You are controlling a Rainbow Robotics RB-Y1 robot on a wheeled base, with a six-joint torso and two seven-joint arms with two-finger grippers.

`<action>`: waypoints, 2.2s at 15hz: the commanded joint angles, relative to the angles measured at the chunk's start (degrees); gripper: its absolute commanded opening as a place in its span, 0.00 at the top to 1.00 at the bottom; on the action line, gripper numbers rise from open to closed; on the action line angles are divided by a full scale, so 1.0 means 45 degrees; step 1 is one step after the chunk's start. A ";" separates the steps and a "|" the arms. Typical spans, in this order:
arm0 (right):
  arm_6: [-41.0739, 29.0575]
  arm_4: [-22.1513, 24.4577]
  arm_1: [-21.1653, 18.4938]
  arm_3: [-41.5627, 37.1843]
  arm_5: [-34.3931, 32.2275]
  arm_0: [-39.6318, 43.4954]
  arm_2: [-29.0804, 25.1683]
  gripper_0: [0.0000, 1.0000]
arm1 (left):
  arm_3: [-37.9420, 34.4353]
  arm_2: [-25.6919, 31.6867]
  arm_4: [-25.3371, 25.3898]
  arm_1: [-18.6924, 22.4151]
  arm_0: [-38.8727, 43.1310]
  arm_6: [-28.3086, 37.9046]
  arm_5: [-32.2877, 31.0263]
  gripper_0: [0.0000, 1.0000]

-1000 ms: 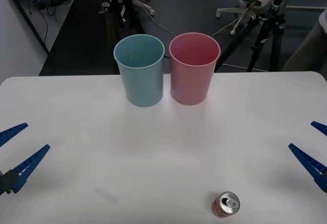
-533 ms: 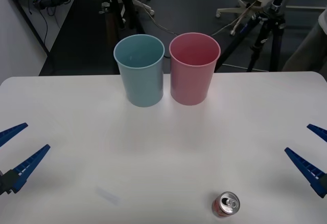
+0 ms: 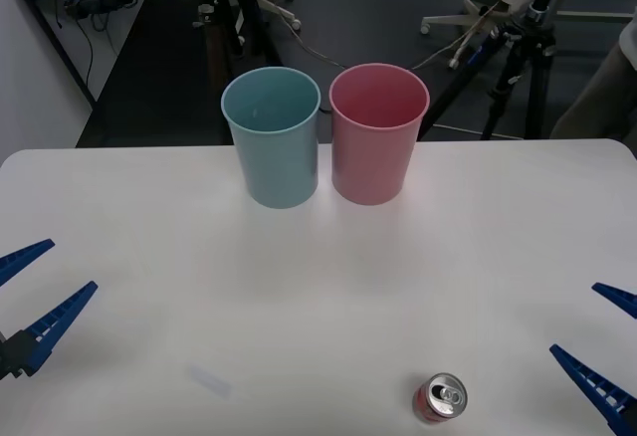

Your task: Grasp the object on the table and drop it into the matching bin: aluminum can to the light blue bin, PET bottle to the pink bin.

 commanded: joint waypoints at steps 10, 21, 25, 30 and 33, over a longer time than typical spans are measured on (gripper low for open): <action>0.3674 -0.0071 -0.0527 0.3954 -0.2811 0.0225 0.0414 0.00 | -0.0001 0.0000 0.0001 0.0000 0.0001 0.0000 0.0000 0.00; 0.7111 0.0105 -0.0820 0.5927 -0.2811 0.0030 0.2816 0.00 | -0.0001 0.0000 0.0001 0.0000 0.0001 0.0000 0.0000 0.00; 0.7600 0.0085 -0.0781 0.5947 -0.2323 -0.0204 0.3812 0.00 | -0.0001 0.0000 0.0001 0.0000 0.0001 0.0000 0.0000 0.00; 0.8010 0.0613 -0.0136 0.6747 -0.1815 -0.0986 0.3890 0.00 | -0.0001 0.0000 0.0001 0.0000 0.0001 0.0000 0.0000 0.00; 0.8283 0.0964 0.0313 0.7450 -0.1776 -0.1650 0.3890 0.00 | -0.0001 0.0000 0.0001 0.0000 0.0001 0.0000 0.0000 0.00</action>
